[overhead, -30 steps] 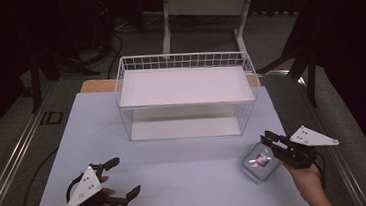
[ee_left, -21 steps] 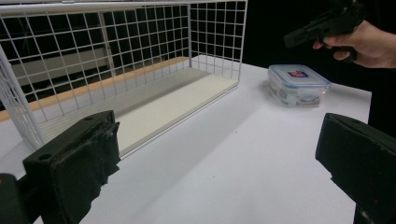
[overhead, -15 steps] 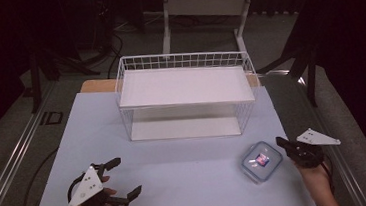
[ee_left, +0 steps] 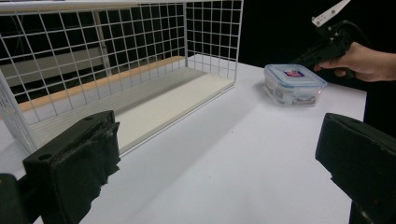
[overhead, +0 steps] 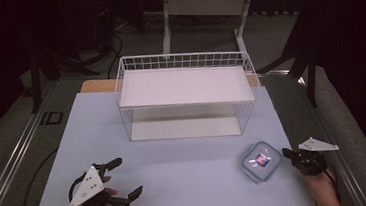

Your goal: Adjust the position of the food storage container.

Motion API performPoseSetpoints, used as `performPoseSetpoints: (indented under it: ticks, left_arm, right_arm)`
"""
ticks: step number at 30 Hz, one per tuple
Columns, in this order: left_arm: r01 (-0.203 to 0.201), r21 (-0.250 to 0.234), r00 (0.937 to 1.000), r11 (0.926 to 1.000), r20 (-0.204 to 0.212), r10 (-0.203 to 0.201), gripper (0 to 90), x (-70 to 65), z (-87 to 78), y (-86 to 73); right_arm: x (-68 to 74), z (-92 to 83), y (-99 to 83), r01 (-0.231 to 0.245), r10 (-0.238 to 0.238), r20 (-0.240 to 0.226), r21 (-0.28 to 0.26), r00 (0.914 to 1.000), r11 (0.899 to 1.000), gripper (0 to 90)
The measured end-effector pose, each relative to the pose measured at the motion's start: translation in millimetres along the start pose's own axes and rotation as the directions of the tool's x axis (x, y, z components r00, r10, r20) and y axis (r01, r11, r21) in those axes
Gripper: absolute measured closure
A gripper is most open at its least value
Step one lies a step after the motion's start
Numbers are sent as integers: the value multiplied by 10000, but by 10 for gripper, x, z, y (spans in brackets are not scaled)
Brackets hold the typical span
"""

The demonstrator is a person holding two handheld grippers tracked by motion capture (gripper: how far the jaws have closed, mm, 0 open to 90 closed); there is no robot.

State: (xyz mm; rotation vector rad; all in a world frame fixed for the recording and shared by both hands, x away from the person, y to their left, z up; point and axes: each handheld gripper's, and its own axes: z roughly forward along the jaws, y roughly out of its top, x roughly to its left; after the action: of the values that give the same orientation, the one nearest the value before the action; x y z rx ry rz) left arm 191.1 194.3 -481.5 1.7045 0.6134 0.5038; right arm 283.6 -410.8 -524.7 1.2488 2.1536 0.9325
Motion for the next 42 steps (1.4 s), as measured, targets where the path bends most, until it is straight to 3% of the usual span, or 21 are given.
performPoseSetpoints:
  ticks: [6, 17, 25, 36, 42]
  left_arm:
    - [27, -25, 10000, 10000, -7, -27, 5, 1, -1, 0]
    - [-11, -6, 10000, 10000, 4, 11, 5, 1, -1, 0]
    - [-60, 26, 10000, 10000, -5, 60, 5, -3, -3, 3]
    - [-125, 70, 9999, 9999, -20, 125, 5, -8, 1, 0]
    - [-143, 122, 9999, 9998, 18, 143, 5, -16, 14, -3]
  right_arm:
    - [111, 37, -65, 149, -136, -608, 211, 9981, 9997, 900]
    - [242, 10, -58, 242, -217, -1090, 208, 9938, 9995, 900]
    - [422, 27, -31, 641, -583, -1756, 275, 9827, 9976, 900]
    - [753, 68, 83, 1460, -1286, -2805, 419, 9512, 9884, 900]
    - [931, 111, 114, 1513, -1269, -3641, 390, 9227, 9877, 900]
